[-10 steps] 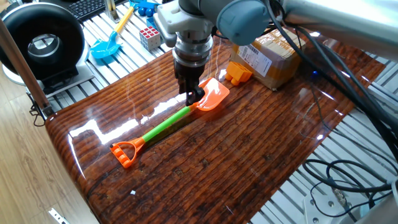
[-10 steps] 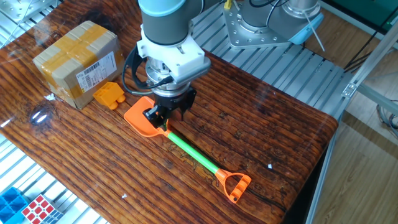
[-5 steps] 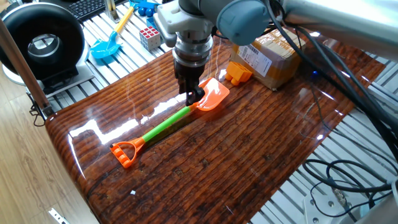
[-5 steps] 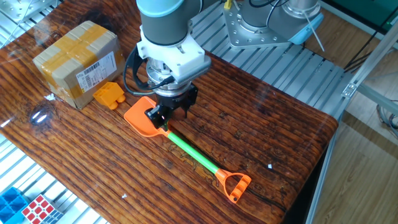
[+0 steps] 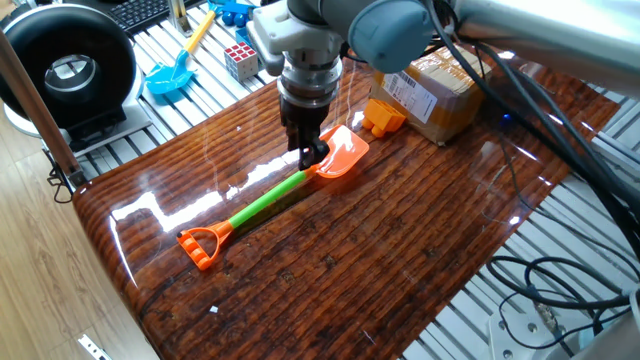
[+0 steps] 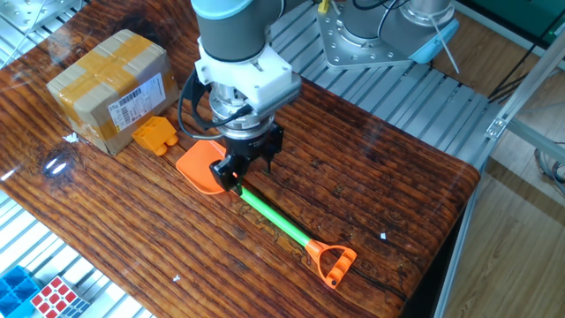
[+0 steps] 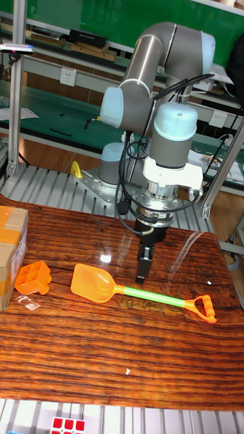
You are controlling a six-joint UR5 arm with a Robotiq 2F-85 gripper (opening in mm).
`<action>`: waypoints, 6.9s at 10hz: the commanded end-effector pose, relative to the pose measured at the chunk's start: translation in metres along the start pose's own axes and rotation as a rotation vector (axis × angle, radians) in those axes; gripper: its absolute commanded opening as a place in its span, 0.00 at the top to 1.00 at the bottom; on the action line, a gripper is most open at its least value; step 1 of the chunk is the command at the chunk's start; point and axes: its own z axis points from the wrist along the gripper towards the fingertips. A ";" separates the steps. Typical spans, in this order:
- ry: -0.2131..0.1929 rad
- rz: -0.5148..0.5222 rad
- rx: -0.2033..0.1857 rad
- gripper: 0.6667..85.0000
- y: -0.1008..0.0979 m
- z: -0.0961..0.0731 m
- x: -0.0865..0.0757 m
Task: Use a shovel to scoop up an object
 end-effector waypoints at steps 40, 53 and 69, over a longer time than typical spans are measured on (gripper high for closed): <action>0.204 0.093 0.056 0.38 0.009 0.073 -0.014; 0.207 0.151 0.087 0.82 0.004 0.072 -0.013; 0.030 0.114 0.089 1.00 -0.051 0.019 -0.028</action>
